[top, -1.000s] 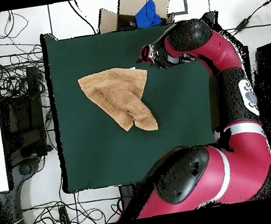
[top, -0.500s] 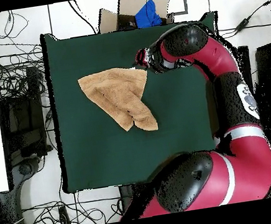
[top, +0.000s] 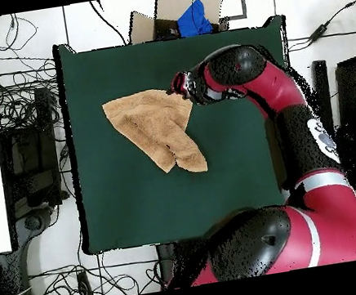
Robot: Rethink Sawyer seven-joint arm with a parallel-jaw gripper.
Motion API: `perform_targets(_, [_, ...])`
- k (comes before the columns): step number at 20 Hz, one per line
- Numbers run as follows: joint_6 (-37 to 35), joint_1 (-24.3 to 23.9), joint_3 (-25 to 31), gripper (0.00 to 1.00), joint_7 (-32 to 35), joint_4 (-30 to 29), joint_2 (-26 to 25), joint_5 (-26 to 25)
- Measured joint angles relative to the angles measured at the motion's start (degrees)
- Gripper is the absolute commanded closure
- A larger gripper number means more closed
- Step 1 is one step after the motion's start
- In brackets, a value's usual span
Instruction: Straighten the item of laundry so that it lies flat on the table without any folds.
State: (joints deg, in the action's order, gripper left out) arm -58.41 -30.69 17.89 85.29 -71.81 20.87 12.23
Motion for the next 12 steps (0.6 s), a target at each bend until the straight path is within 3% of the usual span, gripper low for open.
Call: perform_targets(12, [3.29, -4.47, 2.72, 0.00, 0.00, -11.53, 3.88, 0.60])
